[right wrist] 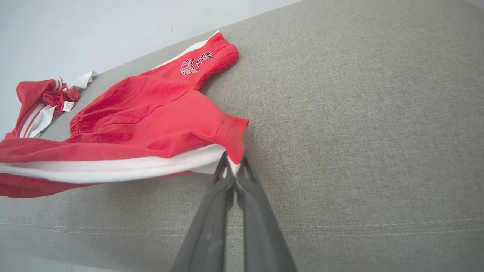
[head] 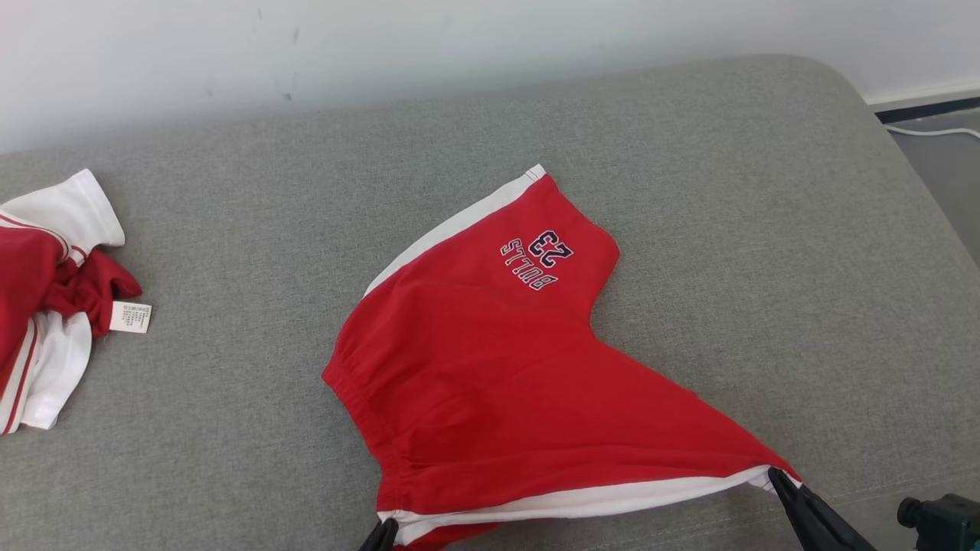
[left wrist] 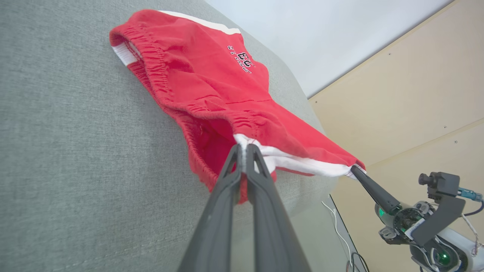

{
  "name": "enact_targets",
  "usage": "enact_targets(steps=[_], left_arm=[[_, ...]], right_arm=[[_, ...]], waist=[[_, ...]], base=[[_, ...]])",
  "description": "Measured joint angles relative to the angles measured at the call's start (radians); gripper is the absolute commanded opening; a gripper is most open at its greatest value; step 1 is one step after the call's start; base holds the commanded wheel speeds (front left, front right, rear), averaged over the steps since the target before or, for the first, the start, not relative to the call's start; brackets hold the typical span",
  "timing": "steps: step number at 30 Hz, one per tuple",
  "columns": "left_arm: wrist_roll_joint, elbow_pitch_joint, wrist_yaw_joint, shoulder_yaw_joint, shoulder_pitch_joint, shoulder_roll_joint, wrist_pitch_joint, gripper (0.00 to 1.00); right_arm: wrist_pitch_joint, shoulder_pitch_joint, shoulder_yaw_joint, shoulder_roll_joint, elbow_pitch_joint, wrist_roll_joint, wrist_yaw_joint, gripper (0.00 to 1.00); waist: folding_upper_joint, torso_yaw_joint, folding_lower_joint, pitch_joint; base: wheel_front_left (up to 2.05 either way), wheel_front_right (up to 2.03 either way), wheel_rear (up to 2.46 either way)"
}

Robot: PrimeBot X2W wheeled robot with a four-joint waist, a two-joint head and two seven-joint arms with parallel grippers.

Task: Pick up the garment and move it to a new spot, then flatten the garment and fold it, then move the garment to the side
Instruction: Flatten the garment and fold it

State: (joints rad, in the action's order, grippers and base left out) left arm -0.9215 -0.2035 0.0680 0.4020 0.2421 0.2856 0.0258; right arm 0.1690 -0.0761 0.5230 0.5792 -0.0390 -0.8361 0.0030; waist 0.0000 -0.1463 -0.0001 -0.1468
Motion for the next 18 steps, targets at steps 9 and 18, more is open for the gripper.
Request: enact_targets(steps=[9,18], left_arm=[[0.001,-0.025,-0.031,0.021,-0.015,-0.003,-0.042,0.0],[0.013,0.007,-0.084,0.011,-0.185,-0.053,-0.079,0.0]], right_arm=[[-0.024,0.01,-0.004,0.026,-0.037,0.0,-0.006,0.0],[-0.115,0.191,-0.012,0.036,-0.001,-0.022,0.037,0.0]], waist=[[0.0,0.011,0.0,-0.006],[0.0,0.042,0.0002,-0.033]], base=[[0.0,0.0,0.0],[0.0,0.0,0.0]])
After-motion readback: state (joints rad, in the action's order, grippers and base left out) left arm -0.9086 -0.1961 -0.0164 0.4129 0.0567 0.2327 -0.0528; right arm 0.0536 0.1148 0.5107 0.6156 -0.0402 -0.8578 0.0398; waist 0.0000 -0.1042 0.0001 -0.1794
